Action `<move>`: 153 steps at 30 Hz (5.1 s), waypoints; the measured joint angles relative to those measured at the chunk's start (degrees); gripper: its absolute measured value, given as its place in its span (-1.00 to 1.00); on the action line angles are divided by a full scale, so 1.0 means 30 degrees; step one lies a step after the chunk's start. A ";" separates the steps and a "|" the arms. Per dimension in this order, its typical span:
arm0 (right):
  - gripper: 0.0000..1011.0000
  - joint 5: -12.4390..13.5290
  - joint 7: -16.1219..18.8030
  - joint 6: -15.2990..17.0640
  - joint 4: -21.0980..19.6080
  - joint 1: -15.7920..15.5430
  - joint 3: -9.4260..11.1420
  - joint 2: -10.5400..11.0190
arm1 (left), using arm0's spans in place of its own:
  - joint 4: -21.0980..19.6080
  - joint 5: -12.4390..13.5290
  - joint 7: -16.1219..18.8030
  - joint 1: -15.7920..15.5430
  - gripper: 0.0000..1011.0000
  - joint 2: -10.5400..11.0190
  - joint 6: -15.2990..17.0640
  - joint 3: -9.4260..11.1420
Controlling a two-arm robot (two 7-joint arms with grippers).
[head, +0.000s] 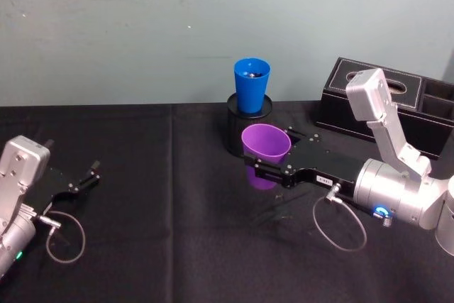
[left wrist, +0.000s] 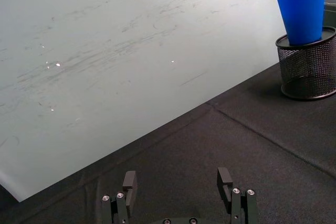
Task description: Pick up one cup with a gripper and tap it against the other cup.
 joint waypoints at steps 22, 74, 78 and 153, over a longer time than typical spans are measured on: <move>0.45 0.0505 -0.0052 0.0359 0.3288 0.2942 -0.1048 -0.1649 | 0.0001 0.0000 0.0000 -0.0001 0.98 0.0000 0.0001 0.0000; 0.45 -0.0632 -0.0535 0.0267 0.7993 0.5856 -0.0986 -0.4031 | 0.0001 0.0000 0.0000 0.0000 0.98 0.0000 0.0001 -0.0001; 0.45 -0.0674 -0.0571 0.0268 0.8173 0.5927 -0.0935 -0.4109 | 0.0001 -0.0001 0.0000 -0.0002 0.98 0.0000 0.0001 0.0000; 0.45 -0.0927 -0.0491 0.0068 0.9179 0.6483 -0.0682 -0.4669 | 0.0001 -0.0001 0.0000 -0.0001 0.98 0.0000 0.0000 0.0000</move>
